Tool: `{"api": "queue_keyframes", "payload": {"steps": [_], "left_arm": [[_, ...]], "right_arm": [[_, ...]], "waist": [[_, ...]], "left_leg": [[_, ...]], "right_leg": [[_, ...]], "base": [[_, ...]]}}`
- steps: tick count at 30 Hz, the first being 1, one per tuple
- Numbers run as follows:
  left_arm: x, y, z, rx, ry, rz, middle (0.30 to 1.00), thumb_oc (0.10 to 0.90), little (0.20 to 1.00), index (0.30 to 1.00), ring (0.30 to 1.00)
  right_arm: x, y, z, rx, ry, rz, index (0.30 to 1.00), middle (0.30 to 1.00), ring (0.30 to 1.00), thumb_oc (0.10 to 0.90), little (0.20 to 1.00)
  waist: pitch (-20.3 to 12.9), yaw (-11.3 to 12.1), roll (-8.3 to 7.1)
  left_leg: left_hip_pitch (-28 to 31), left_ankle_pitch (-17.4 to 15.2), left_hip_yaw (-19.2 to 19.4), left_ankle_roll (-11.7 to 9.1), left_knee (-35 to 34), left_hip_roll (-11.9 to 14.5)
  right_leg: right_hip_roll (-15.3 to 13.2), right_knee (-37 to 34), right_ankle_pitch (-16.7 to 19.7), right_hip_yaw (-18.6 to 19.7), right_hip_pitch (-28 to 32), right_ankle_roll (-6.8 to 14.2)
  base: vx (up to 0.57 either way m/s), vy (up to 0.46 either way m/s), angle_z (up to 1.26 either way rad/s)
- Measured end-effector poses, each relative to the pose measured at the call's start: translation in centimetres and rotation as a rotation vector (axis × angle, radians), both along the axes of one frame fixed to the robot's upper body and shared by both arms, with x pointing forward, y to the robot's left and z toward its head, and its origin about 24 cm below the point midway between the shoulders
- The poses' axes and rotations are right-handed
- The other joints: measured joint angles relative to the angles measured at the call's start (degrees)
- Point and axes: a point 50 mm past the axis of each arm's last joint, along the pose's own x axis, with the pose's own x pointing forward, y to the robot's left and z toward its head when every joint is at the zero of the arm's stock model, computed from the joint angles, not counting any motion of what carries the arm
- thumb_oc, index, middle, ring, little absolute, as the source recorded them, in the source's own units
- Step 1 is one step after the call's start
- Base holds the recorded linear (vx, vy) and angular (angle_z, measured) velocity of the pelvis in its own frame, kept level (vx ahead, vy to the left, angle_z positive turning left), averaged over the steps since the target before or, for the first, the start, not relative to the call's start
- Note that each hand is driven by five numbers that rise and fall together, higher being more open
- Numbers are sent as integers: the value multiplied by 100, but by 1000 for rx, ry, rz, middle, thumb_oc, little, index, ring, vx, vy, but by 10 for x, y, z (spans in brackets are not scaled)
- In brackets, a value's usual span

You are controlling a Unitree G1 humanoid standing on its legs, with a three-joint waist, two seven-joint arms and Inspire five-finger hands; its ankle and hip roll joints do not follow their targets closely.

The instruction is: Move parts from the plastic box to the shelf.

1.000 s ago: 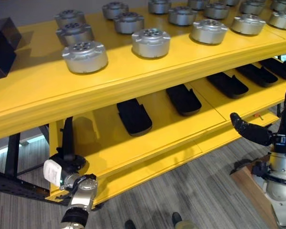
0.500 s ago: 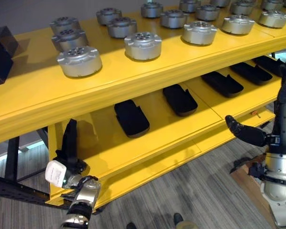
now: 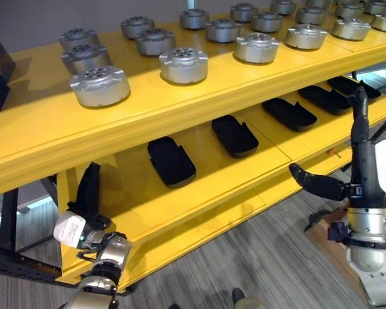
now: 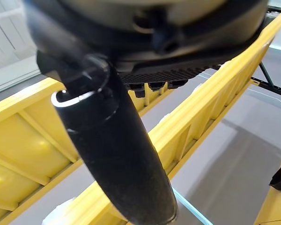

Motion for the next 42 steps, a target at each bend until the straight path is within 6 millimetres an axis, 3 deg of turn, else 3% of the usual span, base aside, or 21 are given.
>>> {"api": "queue_keyframes", "payload": {"steps": [5, 21, 22, 23, 24, 33, 42], "left_arm": [[6, 12, 9, 15, 10, -1, 300, 400, 300, 300, 300], [34, 9, 34, 23, -53, -46, 300, 400, 300, 300, 300], [36, 8, 36, 21, -62, -45, 330, 422, 330, 330, 330], [38, 8, 38, 21, -67, -45, 566, 590, 566, 566, 566], [39, 7, 39, 18, -73, -46, 1000, 900, 1000, 1000, 1000], [37, -6, 24, -163, -79, 18, 1000, 900, 1000, 1000, 1000], [33, -4, 19, -243, -120, 77, 1000, 900, 1000, 1000, 1000]], "right_arm": [[0, 2, -2, -8, 19, 14, 1000, 1000, 1000, 900, 1000], [3, 5, -4, -51, 63, 50, 1000, 1000, 1000, 900, 1000], [3, 5, -4, -54, 71, 54, 1000, 1000, 1000, 900, 1000], [4, 5, -4, -55, 71, 54, 1000, 1000, 1000, 900, 1000], [4, 5, -4, -56, 71, 54, 1000, 1000, 1000, 900, 1000], [5, 7, -3, -81, 84, 76, 1000, 1000, 1000, 900, 1000], [6, 11, -6, -83, 102, 97, 1000, 1000, 1000, 900, 1000]], "waist": [[9, -137, -48], [189, -400, -60], [241, -413, -42], [271, -414, -27], [296, -415, -14], [347, -413, -41], [348, -424, -41]], "left_leg": [[-25, -16, 19, -19, 0, 1], [-116, -46, 172, 3, 2, -7], [-117, -48, 169, 1, 2, -5], [-117, -50, 171, -2, 2, -5], [-117, -52, 172, -4, 2, -5], [-110, -57, 163, -11, 3, -3], [-72, -71, 157, -11, 2, 3]], "right_leg": [[-1, 0, -9, 32, -27, 30], [-10, 2, 26, 170, -185, 1], [-8, 1, 24, 172, -188, 4], [-7, 1, 24, 173, -188, 4], [-7, 1, 24, 173, -188, 4], [-6, 2, 20, 183, -185, 8], [-2, 1, 17, 180, -145, 10]], "base": [[12, -4, -3], [6, -1, -4], [0, 0, 0], [0, 0, 0], [0, 0, 0], [0, 0, 0], [-10, -12, 0]]}}
